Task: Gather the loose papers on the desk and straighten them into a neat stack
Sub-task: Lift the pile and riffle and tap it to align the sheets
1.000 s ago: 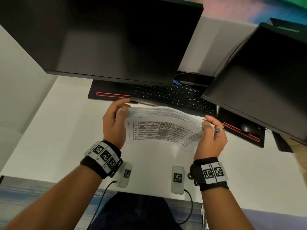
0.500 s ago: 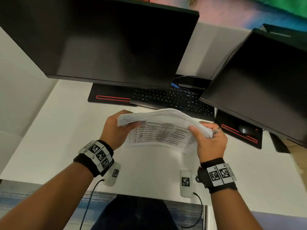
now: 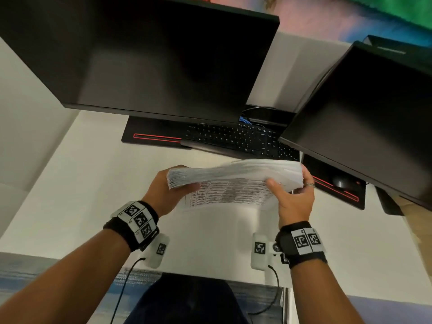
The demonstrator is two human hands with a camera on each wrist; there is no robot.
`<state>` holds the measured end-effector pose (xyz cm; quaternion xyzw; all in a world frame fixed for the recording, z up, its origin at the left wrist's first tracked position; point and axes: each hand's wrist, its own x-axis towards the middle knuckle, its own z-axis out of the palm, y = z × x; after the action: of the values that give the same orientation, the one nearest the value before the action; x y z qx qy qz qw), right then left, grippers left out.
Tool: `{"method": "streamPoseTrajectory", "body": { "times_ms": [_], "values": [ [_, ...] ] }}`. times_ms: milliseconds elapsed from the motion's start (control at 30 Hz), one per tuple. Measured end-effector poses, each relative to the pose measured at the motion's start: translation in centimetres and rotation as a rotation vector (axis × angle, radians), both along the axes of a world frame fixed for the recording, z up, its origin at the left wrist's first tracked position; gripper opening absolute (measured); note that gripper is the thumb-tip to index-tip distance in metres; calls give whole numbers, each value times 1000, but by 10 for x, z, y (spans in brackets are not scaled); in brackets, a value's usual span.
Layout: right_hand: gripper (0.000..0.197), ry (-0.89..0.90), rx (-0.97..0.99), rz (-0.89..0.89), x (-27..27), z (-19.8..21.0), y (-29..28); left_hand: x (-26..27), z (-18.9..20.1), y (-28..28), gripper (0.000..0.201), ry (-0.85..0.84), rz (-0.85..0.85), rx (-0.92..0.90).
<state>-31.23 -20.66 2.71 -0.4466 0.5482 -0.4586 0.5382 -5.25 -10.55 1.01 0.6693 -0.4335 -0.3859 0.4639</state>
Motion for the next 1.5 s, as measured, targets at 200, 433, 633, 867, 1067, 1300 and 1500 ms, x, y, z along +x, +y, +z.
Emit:
{"method": "streamPoseTrajectory", "body": {
  "times_ms": [200, 433, 633, 867, 1067, 1300, 1500],
  "values": [
    [97, -20, -10, -49, -5, -4, 8, 7, 0, 2, 19, -45, -32, -8],
    [110, 18, 27, 76, -6, -8, 7, 11, -3, 0, 18, -54, -56, 13],
    [112, 66, -10, 83, -2, -3, 1, 10, 8, 0, 20, -122, -10, 39],
    [118, 630, -352, 317, 41, 67, 4, 26, 109, -18, 23, -502, -106, -102],
    [17, 693, -554, 421, 76, 81, 2, 10, 164, -37, 5, -874, -258, -320],
    [30, 226, -254, 290, 49, 83, -15, 27, 104, -22, 114, -218, 381, -367],
    [35, 124, -152, 237, 58, 75, -17, 11, 87, -37, 32, 246, 171, -203]
  ]
}}
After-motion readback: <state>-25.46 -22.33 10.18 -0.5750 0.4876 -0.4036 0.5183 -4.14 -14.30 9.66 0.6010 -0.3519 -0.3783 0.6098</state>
